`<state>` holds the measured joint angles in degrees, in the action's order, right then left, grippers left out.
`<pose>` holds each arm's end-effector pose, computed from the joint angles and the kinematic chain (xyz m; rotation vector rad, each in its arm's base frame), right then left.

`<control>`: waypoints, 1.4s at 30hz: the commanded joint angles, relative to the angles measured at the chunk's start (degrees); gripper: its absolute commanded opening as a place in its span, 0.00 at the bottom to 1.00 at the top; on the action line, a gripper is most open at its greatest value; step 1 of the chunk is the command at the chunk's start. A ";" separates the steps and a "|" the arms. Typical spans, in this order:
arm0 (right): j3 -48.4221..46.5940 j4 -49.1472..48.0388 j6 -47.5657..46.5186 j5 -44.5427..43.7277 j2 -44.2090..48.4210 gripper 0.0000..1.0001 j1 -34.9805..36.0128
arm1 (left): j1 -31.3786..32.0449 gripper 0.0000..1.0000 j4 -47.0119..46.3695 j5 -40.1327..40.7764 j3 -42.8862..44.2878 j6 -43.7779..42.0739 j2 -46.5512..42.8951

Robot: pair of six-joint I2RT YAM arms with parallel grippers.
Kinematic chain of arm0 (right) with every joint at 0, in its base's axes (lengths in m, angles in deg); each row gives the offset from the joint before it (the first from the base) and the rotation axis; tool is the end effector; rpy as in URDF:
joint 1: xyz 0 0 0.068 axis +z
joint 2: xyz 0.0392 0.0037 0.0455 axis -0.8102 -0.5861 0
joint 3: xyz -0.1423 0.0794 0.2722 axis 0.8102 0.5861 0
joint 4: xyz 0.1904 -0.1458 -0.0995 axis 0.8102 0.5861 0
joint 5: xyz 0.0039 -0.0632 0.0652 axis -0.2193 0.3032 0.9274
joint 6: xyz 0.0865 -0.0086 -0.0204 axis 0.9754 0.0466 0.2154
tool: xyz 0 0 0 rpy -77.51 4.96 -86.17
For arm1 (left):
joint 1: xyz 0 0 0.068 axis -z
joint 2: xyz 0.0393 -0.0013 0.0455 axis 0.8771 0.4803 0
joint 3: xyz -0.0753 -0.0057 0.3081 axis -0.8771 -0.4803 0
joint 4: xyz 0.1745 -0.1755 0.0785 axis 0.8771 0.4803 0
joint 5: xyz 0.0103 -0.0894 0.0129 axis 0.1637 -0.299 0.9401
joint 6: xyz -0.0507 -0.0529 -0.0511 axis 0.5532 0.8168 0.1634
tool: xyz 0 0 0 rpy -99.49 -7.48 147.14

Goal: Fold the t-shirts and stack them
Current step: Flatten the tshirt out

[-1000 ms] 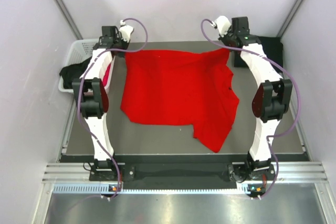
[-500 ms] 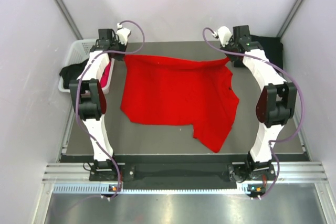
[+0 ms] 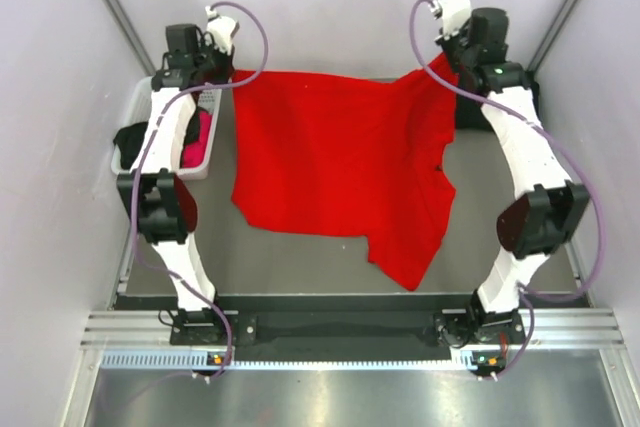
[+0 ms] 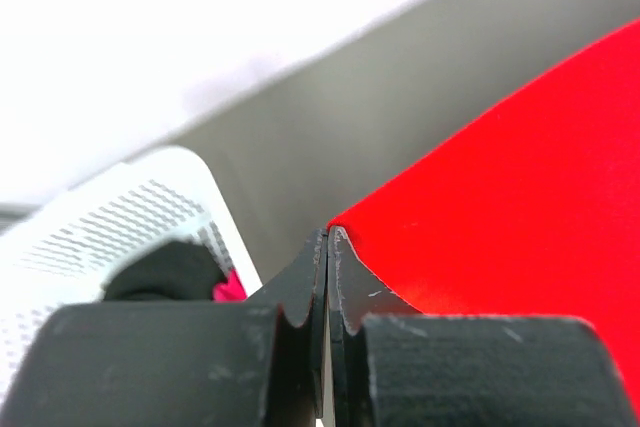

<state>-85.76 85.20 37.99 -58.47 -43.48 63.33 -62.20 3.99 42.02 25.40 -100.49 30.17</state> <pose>0.4749 0.0720 0.4387 -0.5916 1.8543 -0.2870 0.5225 -0.0182 0.3824 0.5490 1.9676 -0.1157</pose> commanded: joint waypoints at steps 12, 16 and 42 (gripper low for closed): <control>10.55 -3.08 2.39 2.04 40.28 0.00 0.89 | 0.73 0.00 2.17 -8.18 -2.84 -0.09 -34.30; 11.10 -1.77 1.51 3.09 49.08 0.00 0.90 | 0.73 0.00 3.59 -6.60 -3.10 -1.42 -42.38; 27.86 -16.87 -16.23 1.77 46.64 0.00 -2.18 | 0.29 0.00 -7.57 6.50 -31.20 -12.22 -45.86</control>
<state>-63.16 72.00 25.10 -56.08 6.44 61.91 -61.46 -4.28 44.77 -0.02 -109.30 -20.56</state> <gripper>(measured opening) 0.009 0.011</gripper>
